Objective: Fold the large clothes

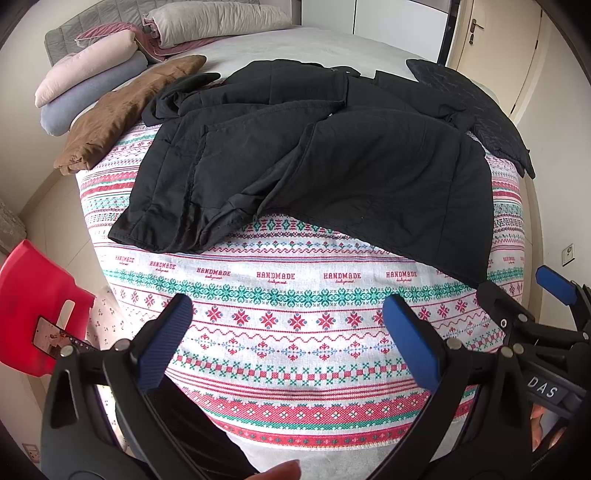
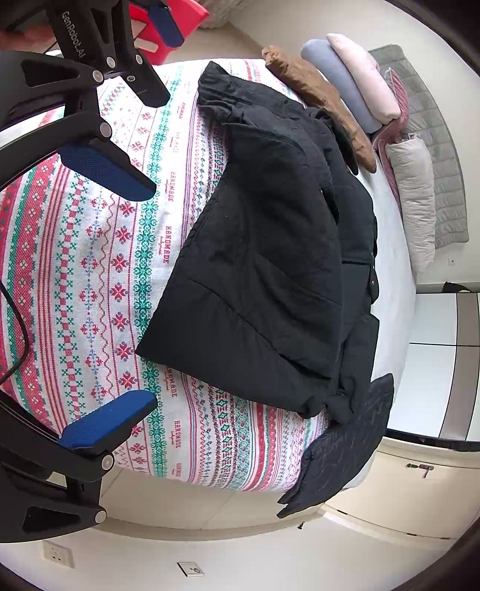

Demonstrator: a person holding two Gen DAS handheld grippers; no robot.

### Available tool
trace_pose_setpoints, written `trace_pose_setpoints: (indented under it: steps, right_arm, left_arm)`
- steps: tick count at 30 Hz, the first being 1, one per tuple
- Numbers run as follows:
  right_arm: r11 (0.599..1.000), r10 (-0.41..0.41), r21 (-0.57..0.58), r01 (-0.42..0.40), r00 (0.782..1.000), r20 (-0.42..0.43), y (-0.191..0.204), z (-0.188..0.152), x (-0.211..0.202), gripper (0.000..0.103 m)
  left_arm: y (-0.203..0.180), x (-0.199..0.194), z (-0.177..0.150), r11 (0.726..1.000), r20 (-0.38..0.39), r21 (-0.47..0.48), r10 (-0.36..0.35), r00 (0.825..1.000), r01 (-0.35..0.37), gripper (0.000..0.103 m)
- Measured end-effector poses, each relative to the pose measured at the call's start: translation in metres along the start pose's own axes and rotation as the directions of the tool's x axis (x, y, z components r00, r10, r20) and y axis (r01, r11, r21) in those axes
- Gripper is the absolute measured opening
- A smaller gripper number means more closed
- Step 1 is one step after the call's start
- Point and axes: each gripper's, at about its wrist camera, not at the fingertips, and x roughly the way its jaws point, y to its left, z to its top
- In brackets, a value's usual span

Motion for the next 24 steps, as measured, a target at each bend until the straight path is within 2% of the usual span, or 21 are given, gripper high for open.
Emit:
trace_pose_setpoints:
  steps: [24]
  right_arm:
    - [1.000, 0.002, 0.006, -0.002, 1.000, -0.003, -0.0011, -0.0008, 0.0068, 0.103]
  left_arm:
    - [0.0012, 0.0072, -0.0001, 1.000, 0.002, 0.006, 0.014, 1.000, -0.014, 0.102]
